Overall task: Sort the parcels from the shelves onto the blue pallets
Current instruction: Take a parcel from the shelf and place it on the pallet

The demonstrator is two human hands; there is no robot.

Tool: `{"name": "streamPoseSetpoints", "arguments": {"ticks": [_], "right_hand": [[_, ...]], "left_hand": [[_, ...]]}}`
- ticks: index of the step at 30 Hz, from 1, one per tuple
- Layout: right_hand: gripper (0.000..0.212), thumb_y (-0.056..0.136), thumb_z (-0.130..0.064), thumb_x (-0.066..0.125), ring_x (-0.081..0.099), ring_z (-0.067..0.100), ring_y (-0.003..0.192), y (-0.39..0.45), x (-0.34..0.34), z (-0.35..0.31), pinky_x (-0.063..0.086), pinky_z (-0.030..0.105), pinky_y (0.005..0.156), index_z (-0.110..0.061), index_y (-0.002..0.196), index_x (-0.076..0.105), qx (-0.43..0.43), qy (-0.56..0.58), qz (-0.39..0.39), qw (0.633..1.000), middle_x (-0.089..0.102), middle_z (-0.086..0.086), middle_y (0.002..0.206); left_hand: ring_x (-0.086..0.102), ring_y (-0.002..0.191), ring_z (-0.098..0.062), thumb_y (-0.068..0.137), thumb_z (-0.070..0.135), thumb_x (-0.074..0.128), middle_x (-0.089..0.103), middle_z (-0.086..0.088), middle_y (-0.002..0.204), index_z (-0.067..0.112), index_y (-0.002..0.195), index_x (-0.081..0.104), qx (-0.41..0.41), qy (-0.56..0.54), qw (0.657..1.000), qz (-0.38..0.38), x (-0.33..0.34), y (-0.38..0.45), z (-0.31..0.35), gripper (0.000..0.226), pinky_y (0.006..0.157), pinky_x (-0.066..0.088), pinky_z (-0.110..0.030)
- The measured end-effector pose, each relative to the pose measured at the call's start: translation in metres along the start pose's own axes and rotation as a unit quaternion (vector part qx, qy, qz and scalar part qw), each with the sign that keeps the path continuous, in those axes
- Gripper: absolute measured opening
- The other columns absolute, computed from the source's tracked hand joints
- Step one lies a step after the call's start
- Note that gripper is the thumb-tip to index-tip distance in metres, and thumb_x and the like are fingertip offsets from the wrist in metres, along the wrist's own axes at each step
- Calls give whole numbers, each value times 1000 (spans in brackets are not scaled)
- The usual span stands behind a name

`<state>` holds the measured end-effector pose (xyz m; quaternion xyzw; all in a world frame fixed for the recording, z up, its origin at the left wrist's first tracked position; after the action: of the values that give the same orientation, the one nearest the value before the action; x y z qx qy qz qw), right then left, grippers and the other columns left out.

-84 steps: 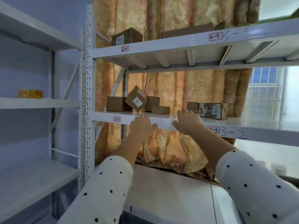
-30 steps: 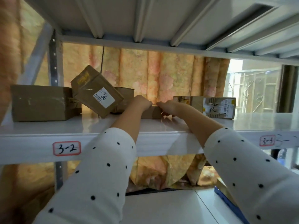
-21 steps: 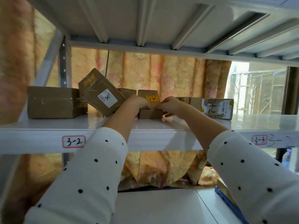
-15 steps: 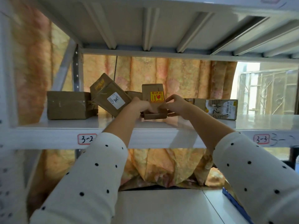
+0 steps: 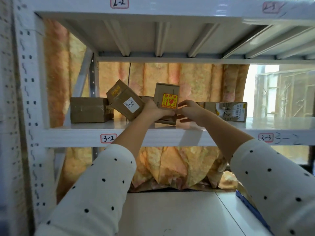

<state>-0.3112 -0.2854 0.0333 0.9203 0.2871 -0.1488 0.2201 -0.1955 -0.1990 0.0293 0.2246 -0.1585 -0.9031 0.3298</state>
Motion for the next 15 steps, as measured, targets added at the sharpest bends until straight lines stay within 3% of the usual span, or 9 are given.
{"name": "streamPoseSetpoints", "arguments": {"ticks": [2, 4, 7, 9, 12, 15], "right_hand": [[30, 91, -14, 62, 63, 21, 89, -11, -4, -3, 53, 32, 78, -8, 117, 49, 0, -2, 2, 1000, 62, 5, 93], [11, 93, -18, 60, 65, 19, 80, -25, -9, -6, 53, 33, 78, -10, 97, 54, -8, 1, 8, 1000, 64, 5, 89], [12, 94, -22, 58, 64, 16, 73, -53, -16, -9, 53, 35, 82, -10, 93, 55, -7, 4, 44, 999, 63, 3, 82], [19, 95, -25, 56, 64, 16, 73, -73, -23, -8, 53, 34, 79, -8, 104, 56, -1, 2, 69, 998, 62, 2, 82], [22, 98, -32, 49, 63, 17, 71, -106, -34, -4, 52, 31, 72, -12, 94, 59, 11, 15, 99, 995, 63, 3, 81], [34, 102, -33, 36, 61, 19, 72, -142, -46, 13, 49, 29, 66, -9, 91, 57, 36, 25, 169, 985, 62, 6, 79]], "left_hand": [[55, 97, -11, 72, 13, 83, 58, 4, 97, 14, 102, 51, 9, -6, 1000, -3, 2, -4, 1, 45, 78, 42, -19], [59, 97, -16, 67, 19, 86, 62, 0, 101, 9, 105, 52, 5, -11, 1000, -7, 6, -9, 2, 52, 75, 51, -19], [58, 111, -25, 29, 61, 88, 58, -5, 120, 8, 129, 41, 31, 14, 999, 6, 19, -16, 4, 123, 91, 52, -41], [58, 110, -25, 13, 74, 79, 55, -4, 119, 10, 126, 37, 45, 9, 999, 4, 32, -20, 1, 137, 89, 52, -46], [53, 114, -28, 48, 59, 85, 49, -7, 125, 9, 132, 32, 80, 67, 995, -7, 40, -62, 19, 111, 91, 49, -47], [52, 116, -27, 52, 53, 86, 48, -4, 129, 12, 136, 29, 117, 72, 990, -37, 65, -86, 20, 109, 91, 48, -45]]}}
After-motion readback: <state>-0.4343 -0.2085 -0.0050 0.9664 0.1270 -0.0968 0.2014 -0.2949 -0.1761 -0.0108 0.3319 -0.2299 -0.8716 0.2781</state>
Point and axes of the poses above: each hand's wrist, its own y-axis towards the middle knuckle, its own x-axis out of the palm, z = x × y, the point moved 1 cm from there along y, towards the middle knuckle
